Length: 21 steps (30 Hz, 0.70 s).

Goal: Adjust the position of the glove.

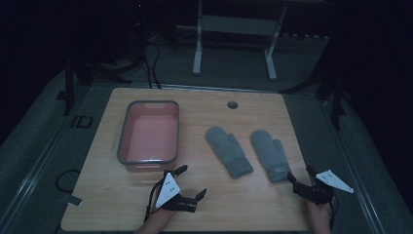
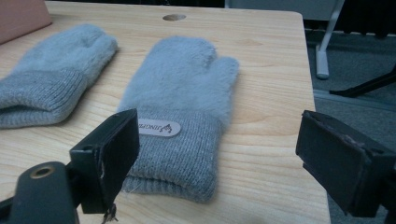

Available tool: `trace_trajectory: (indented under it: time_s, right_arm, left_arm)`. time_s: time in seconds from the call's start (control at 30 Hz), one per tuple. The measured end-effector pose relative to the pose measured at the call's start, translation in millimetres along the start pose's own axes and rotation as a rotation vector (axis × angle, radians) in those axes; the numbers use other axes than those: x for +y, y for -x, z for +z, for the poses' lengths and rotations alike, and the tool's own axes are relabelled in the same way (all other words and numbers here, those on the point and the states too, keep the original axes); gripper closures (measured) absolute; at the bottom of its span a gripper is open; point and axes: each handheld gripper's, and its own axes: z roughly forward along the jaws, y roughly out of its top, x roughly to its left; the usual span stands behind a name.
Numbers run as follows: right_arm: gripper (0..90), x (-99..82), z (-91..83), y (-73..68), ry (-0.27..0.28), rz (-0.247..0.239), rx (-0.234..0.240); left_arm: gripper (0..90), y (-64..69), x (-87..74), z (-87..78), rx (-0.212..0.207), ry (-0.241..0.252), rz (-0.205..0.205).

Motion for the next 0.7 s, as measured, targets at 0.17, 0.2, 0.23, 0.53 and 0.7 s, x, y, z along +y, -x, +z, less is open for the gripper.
trace_trajectory:
  time_s: [0.17, 0.2, 0.23, 0.53, 0.7]
  right_arm:
    - [12.6, 2.6, -0.4, -3.0, -0.026, -0.026, 0.002]
    - [12.6, 4.2, -1.1, -4.0, -0.028, -0.031, -0.005]
    - [12.4, 6.3, -2.1, -4.9, -0.03, -0.021, 0.005]
    - [13.9, 42.7, -13.3, -17.5, 0.004, -0.001, 0.02]
    - [14.0, 61.0, -7.4, -21.3, -0.047, 0.01, 0.036]
  left_arm:
    - [0.7, -0.2, 0.1, 0.1, 0.001, -0.002, 0.0]
    - [0.7, -0.1, 0.1, 0.1, 0.001, -0.002, -0.001]
    - [0.7, -0.1, 0.1, 0.1, 0.002, -0.001, -0.001]
    - [0.7, -0.2, 0.0, -0.2, 0.002, -0.001, -0.001]
    - [0.7, -1.0, 0.0, -0.3, 0.001, -0.001, -0.007]
